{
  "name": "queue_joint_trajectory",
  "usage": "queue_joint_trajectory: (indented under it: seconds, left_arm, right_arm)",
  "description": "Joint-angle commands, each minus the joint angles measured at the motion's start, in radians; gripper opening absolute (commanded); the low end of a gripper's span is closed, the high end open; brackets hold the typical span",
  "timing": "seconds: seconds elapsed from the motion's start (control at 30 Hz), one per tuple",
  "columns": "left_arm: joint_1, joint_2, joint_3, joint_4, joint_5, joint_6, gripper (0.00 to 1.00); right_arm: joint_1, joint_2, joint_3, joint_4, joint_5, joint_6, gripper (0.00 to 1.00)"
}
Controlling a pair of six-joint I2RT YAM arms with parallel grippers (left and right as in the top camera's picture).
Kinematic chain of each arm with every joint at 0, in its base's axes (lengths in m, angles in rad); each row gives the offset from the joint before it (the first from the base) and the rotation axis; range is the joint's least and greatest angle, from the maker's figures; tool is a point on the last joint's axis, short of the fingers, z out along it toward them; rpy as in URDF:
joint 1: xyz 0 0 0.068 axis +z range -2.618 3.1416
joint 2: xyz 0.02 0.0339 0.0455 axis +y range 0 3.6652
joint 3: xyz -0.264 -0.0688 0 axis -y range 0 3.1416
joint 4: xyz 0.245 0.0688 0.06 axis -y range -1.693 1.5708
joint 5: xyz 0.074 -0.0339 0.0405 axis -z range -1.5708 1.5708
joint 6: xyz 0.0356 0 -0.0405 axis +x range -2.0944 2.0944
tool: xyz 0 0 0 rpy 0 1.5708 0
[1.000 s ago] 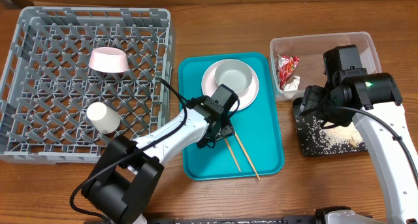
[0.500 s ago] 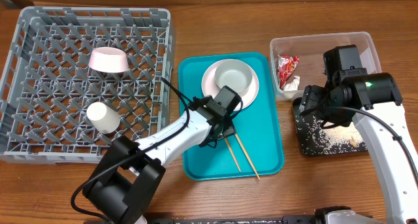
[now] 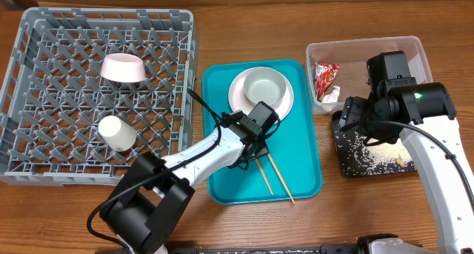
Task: Sort waste into correct bins and load items into the dishwasher
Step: 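Lower the left gripper and pinch one wooden chopstick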
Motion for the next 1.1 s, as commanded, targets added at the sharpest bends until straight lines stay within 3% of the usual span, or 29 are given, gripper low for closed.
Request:
queue_joint_trajectory:
  seconds: [0.0, 0.2, 0.53, 0.63, 0.7, 1.07]
  left_arm:
    - [-0.005, 0.022, -0.013, 0.002, -0.024, -0.023, 0.64]
    - [-0.004, 0.022, -0.013, -0.009, -0.025, -0.023, 0.52]
    - [-0.004, 0.042, -0.013, -0.015, -0.031, -0.023, 0.52]
    - [-0.004, 0.042, -0.012, -0.015, -0.031, -0.022, 0.33]
    - [-0.004, 0.042, -0.009, -0.022, -0.031, -0.022, 0.26]
    - [-0.004, 0.042, -0.008, -0.020, 0.003, -0.023, 0.12]
  right_arm:
    - [-0.002, -0.006, 0.013, 0.002, 0.013, 0.003, 0.73]
    - [-0.002, -0.006, 0.013, -0.011, 0.013, 0.003, 0.73]
    - [-0.002, -0.006, 0.013, -0.020, 0.013, 0.003, 0.73]
    - [-0.002, -0.006, 0.013, -0.020, 0.006, 0.003, 0.73]
    - [-0.002, -0.006, 0.013, -0.020, 0.006, 0.003, 0.73]
    - [-0.002, -0.006, 0.013, -0.019, 0.006, -0.001, 0.74]
